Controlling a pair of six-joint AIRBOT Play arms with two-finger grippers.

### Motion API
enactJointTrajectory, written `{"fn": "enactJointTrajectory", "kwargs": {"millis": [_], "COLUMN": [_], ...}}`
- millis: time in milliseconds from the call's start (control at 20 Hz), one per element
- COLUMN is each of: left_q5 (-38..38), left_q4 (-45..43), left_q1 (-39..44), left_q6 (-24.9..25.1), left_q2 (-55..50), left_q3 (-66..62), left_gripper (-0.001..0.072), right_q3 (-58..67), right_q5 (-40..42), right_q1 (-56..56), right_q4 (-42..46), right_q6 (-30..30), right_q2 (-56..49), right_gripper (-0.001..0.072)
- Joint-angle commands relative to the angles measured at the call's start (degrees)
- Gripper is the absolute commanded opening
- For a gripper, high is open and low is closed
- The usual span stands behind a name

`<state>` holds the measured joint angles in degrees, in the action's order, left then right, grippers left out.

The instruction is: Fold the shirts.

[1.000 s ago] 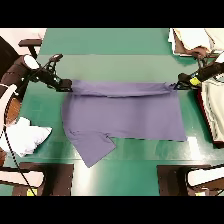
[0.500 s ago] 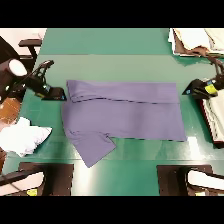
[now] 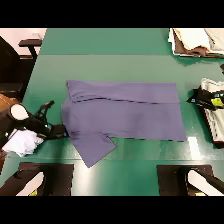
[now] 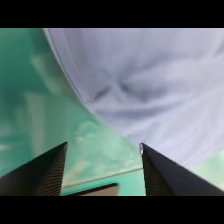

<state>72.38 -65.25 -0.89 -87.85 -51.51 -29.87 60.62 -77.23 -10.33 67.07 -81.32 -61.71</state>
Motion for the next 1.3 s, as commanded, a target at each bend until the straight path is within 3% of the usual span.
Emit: {"fn": "enactJointTrajectory", "kwargs": {"millis": [0,250,300,350,400,450,550,750,1000,1050,1100,1250], "left_q5": [-6.3,-14.4,-14.3,-13.5,-12.4,-11.4,-9.6,-7.4,-7.2,-7.1,-7.2,-6.9], "left_q4": [7.1,8.7,8.9,9.1,9.2,9.2,9.2,9.1,9.0,9.0,9.0,9.0], "left_q1": [3.2,11.7,11.8,11.8,11.8,11.8,11.8,11.8,11.8,11.8,11.8,11.8], "left_q6": [-0.2,-2.4,-2.5,-2.6,-1.7,-1.1,-0.1,1.3,1.3,1.3,1.3,1.3], "left_q2": [1.7,1.7,1.7,1.7,1.7,1.8,1.9,1.9,1.9,1.9,1.9,1.9], "left_q3": [7.0,7.3,7.3,7.0,6.4,5.5,2.8,-2.4,-3.5,-3.5,-3.5,-3.5], "left_gripper": [0.0535,0.0534,0.0491,0.0233,0.0051,0.0024,0.0023,0.0023,0.0023,0.0023,0.0023,0.0023], "right_q3": [-0.9,-0.9,-0.9,-0.9,-1.0,-1.0,-2.7,-17.1,-29.5,-30.2,-30.5,-29.3], "right_q5": [1.2,0.8,0.4,-0.3,-1.9,-3.6,-6.9,-5.8,-1.7,-0.6,0.5,1.8], "right_q1": [1.8,3.7,3.5,2.8,1.5,-0.1,-4.4,-16.2,-25.1,-24.9,-24.0,-18.9], "right_q4": [0.0,0.0,0.1,0.1,0.2,0.3,3.0,9.4,0.3,-1.6,-3.2,-5.1], "right_q6": [0.0,0.0,0.0,0.0,0.1,0.9,0.9,1.6,4.6,5.2,5.9,6.0], "right_q2": [1.4,1.4,1.4,1.4,1.4,1.4,2.0,6.2,2.0,0.5,-1.2,-4.9], "right_gripper": [0.0554,0.0554,0.0554,0.0554,0.0554,0.0554,0.0554,0.056,0.0552,0.0524,0.0447,0.0422]}}
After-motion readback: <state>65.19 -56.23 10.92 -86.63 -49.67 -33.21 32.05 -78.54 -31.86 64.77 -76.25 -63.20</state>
